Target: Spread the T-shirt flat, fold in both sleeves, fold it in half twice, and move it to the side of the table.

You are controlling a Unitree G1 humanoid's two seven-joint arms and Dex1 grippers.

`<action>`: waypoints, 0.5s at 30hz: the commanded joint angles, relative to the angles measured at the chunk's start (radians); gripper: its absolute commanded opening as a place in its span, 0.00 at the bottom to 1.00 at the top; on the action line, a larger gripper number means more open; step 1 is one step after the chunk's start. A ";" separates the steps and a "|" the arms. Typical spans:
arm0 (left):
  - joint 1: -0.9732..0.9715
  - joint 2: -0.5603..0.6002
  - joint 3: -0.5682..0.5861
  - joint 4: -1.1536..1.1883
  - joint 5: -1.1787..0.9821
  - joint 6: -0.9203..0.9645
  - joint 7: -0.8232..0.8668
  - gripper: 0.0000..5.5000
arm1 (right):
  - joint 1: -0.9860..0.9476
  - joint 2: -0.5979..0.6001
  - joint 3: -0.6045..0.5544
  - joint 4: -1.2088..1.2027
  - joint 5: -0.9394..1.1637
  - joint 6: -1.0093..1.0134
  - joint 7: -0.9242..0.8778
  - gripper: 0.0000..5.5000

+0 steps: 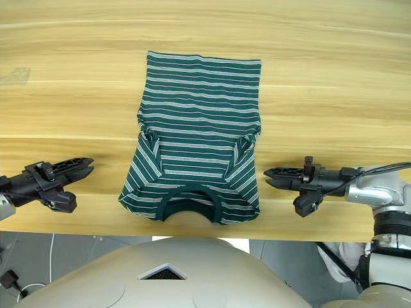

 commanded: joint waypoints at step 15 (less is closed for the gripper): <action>-0.125 -0.048 -0.279 0.035 -0.029 -0.030 -0.052 0.22 | 0.039 -0.040 0.188 -0.016 -0.221 -0.005 -0.331 0.54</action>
